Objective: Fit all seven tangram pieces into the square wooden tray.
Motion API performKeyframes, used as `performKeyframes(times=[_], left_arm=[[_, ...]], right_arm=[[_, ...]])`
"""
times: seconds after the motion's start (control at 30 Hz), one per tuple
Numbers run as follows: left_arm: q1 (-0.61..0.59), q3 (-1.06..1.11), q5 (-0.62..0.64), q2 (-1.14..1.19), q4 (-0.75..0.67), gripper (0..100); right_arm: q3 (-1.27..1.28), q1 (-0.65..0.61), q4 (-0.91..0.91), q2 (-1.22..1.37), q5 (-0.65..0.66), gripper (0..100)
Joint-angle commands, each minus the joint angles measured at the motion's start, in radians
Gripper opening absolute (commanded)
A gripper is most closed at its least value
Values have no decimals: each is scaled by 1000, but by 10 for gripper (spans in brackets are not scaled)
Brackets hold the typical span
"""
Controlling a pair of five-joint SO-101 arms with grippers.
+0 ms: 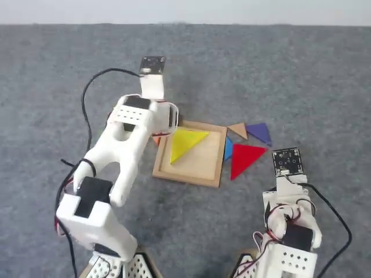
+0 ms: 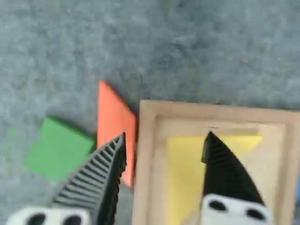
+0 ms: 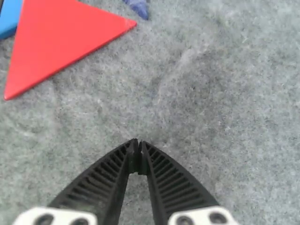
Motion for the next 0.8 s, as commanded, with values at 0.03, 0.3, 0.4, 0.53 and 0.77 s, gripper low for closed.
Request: performKeyframes(times=[0.03,0.3,0.4,0.53,0.77], left_arm=[[-14,22,-61,-11,-72,218],[-101,35,-84,-9,-72,218],[-87,65,-123,-12,-75,217],[-5,87,-158,-11,-75,217],[87,108,-247,-12,-41,187]], right_arm=[[14,16,8,1,11,6],[14,16,8,1,11,6],[14,16,8,1,11,6],[14,16,8,1,11,6],[14,16,8,1,11,6]])
